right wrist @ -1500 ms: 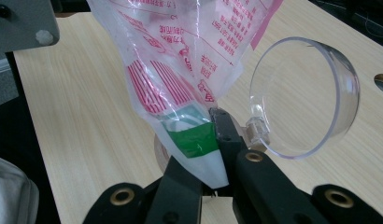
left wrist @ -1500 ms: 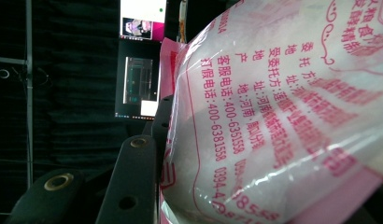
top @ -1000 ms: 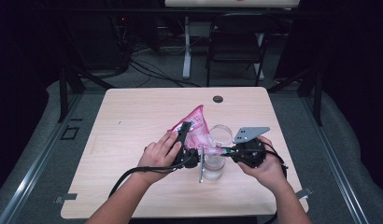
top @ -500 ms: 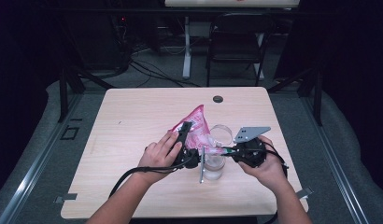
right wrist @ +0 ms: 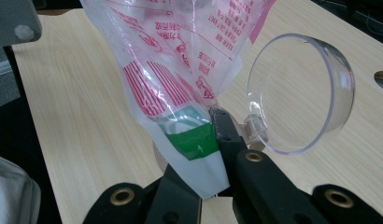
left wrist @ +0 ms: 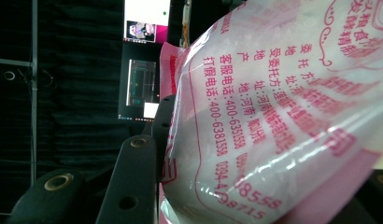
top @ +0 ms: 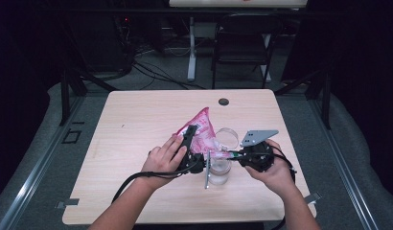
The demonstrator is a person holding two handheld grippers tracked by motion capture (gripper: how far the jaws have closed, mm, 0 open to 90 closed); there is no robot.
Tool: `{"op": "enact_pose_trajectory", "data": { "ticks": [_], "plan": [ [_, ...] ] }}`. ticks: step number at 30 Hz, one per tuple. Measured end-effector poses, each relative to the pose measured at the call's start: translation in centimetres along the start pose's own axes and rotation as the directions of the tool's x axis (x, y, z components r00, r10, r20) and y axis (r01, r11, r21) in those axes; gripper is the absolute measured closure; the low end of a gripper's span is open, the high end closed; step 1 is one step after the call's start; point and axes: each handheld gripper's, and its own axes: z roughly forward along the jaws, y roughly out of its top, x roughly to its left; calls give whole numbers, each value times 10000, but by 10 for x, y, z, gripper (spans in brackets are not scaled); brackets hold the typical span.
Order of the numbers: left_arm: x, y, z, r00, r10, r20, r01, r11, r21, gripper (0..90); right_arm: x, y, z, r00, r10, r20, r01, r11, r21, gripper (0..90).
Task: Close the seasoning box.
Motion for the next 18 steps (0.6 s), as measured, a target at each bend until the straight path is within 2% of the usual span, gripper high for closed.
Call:
{"op": "enact_pose_trajectory", "data": {
  "ticks": [18],
  "plan": [
    [0,2,-2,9997,51,-225,-52,10000,-59,653,0,0,-2,10000,4,2,-4,10000,-59,900]
  ]
}}
